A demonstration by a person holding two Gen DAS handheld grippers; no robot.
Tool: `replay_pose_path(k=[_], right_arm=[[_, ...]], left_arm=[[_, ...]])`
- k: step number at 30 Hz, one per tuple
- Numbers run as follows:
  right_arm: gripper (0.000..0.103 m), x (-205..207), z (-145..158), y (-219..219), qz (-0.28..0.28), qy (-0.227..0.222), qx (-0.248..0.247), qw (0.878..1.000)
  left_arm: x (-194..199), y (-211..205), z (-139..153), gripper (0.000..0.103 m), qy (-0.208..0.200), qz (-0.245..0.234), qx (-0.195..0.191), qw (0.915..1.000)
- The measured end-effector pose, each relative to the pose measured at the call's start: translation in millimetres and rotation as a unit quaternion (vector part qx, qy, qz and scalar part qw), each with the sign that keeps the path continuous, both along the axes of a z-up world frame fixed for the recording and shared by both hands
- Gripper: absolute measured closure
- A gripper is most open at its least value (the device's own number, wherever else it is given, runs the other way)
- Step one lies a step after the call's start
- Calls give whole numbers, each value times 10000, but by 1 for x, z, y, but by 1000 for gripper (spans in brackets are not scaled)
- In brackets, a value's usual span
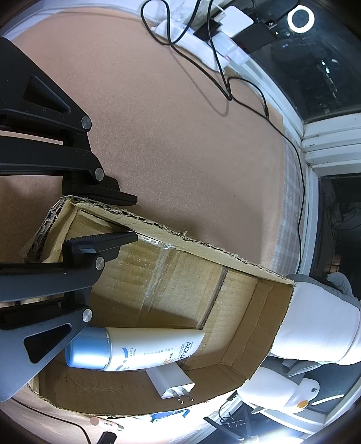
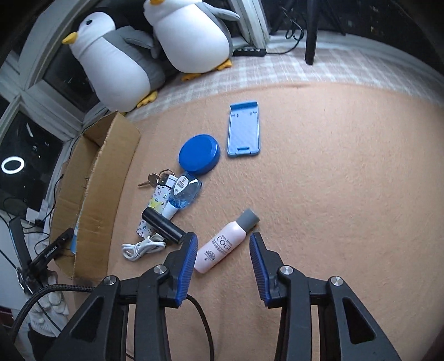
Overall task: Organize rigid objects
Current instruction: 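Return the right gripper and grasp the pink-white COCO spray bottle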
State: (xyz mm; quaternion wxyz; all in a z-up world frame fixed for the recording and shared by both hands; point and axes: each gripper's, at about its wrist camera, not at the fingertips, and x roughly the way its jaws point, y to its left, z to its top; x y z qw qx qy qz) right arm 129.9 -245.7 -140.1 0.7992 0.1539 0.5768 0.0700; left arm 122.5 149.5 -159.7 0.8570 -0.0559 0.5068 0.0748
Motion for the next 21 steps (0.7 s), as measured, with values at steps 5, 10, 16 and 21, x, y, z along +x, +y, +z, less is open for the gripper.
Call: replay_pose_path(k=[5, 10, 16, 21], right_arm=[[68, 4, -8, 11, 29, 135, -147, 9998], [68, 7, -16, 21, 135, 210, -416, 9988], [75, 5, -18, 26, 367, 151, -740, 9965], [85, 2, -21, 22, 547, 102, -936, 9941]], left_arm=[[1, -1, 0, 85, -1, 3, -4, 10000], [1, -1, 0, 85, -1, 3, -4, 10000], [0, -1, 0, 85, -3, 7, -6, 10000], [1, -2, 0, 85, -1, 13, -7, 10000]])
